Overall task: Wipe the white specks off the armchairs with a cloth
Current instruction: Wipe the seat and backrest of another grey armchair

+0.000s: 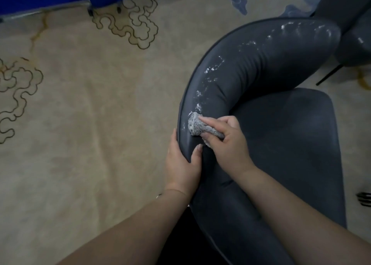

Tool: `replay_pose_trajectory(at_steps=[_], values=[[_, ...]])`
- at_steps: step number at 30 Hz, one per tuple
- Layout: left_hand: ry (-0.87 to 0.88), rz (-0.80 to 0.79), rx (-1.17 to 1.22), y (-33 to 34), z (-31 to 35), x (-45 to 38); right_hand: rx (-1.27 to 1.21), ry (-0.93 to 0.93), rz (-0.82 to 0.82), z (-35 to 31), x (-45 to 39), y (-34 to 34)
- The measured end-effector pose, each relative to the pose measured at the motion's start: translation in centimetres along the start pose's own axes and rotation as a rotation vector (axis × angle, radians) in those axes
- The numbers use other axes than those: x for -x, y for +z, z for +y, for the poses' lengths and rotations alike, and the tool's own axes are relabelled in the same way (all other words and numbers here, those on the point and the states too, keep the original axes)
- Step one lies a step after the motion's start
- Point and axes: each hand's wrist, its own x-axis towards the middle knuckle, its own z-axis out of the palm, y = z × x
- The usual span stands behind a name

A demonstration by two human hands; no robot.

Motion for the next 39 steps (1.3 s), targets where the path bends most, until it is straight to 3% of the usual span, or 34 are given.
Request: replay_pose_trajectory(at_steps=[7,13,18,24,26,31,36,39], values=[[0.035,0.03,-0.105,0.2,-0.8,-0.1,0.121,-0.14,0.02,-0.4,-3.5,0.2],[0.058,0.004,-0.119,0.1,-0.8,0.0,0.211,-0.256,-0.013,0.1,-0.1,-0.3],[0.057,0.026,-0.133,0.0,-0.7,0.0,0.404,-0.349,-0.025,-2.1,-5.3,0.3],[0.057,0.009,-0.14,-0.1,-0.6,-0.1,0.447,-0.492,-0.227,-1.6,-3.1,-1.1],[0.056,0.009,-0.15,-0.1,-0.6,-0.2,0.463,-0.496,-0.24,-1.7,-3.8,-1.1],[0.059,0.002,-0.144,-0.2,-0.4,0.0,0.426,-0.412,-0.071,-1.8,-5.0,-0.1],[0.052,-0.011,-0.138,-0.2,-0.4,-0.1,0.426,-0.472,-0.213,-1.7,-3.3,-0.3],[0.05,0.001,-0.144,-0.2,-0.3,0.1,0.415,-0.412,-0.134,-2.0,-6.0,-0.6]])
